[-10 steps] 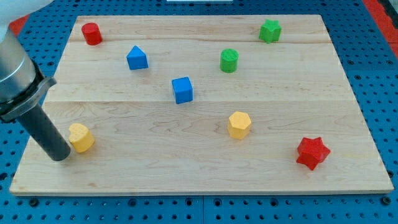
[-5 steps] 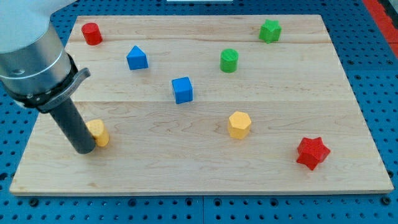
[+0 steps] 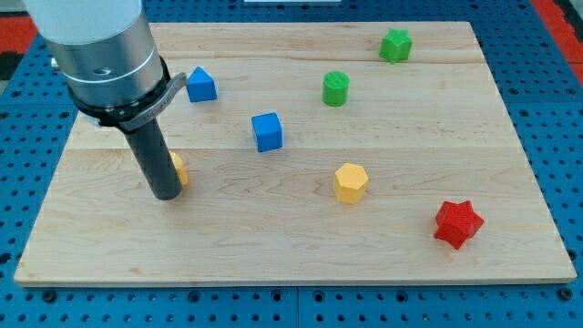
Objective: Push the yellow heart towards up
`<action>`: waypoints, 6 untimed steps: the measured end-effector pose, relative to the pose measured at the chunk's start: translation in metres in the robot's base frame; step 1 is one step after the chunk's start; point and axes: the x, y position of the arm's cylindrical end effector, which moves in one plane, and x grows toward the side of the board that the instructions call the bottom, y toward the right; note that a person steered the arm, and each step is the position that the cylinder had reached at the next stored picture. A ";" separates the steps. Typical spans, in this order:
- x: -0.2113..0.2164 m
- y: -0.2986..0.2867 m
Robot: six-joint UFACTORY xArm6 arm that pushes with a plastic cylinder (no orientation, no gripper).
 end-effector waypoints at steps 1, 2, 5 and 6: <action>-0.011 -0.005; -0.016 -0.001; 0.019 0.054; -0.010 0.045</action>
